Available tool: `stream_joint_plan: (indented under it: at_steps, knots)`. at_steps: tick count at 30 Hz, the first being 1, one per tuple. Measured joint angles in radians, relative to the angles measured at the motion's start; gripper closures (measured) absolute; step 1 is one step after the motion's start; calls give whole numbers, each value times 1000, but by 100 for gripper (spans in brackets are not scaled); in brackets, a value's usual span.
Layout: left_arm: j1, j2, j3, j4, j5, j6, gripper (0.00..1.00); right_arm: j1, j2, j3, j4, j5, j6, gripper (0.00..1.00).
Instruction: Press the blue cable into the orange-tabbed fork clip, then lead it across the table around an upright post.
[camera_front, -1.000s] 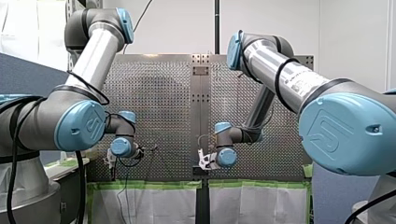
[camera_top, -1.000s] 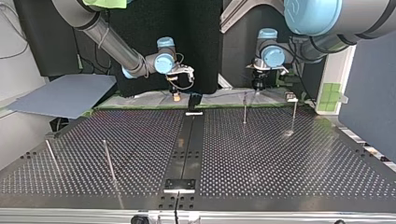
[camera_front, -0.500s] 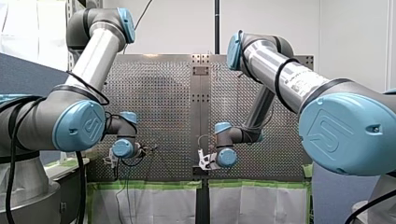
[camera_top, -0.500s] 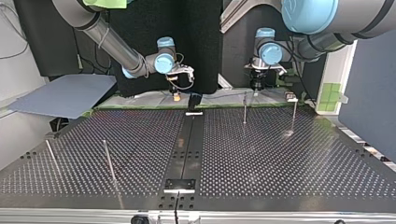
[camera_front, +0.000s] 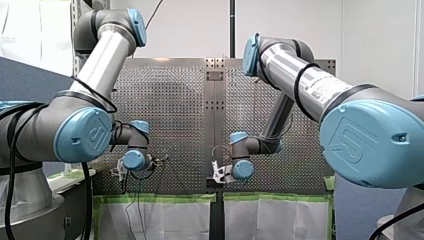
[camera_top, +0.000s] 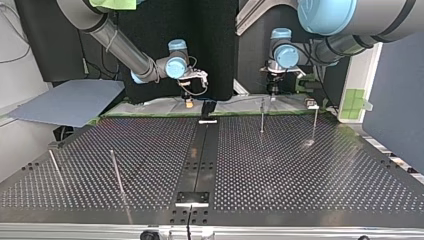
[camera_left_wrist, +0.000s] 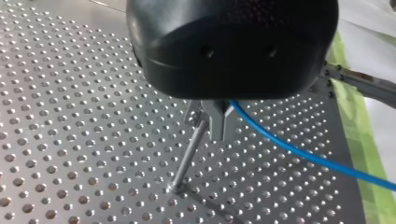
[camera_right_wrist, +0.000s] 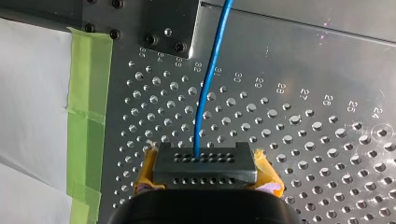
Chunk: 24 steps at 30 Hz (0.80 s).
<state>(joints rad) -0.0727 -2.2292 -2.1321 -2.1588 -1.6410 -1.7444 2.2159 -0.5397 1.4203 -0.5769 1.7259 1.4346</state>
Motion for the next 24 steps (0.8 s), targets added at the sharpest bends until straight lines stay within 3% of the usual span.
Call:
stream_joint_plan:
  at_steps: [9,15,24]
  knots:
    - [-13,-2,0,-7,-16,6,100,-1,9,0,-5,1,0,100]
    - [-12,-19,0,27,-24,-2,100,-8,36,0,-10,1,0,100]
    - [4,-23,0,68,-25,-27,100,-13,41,-4,-13,2,1,100]
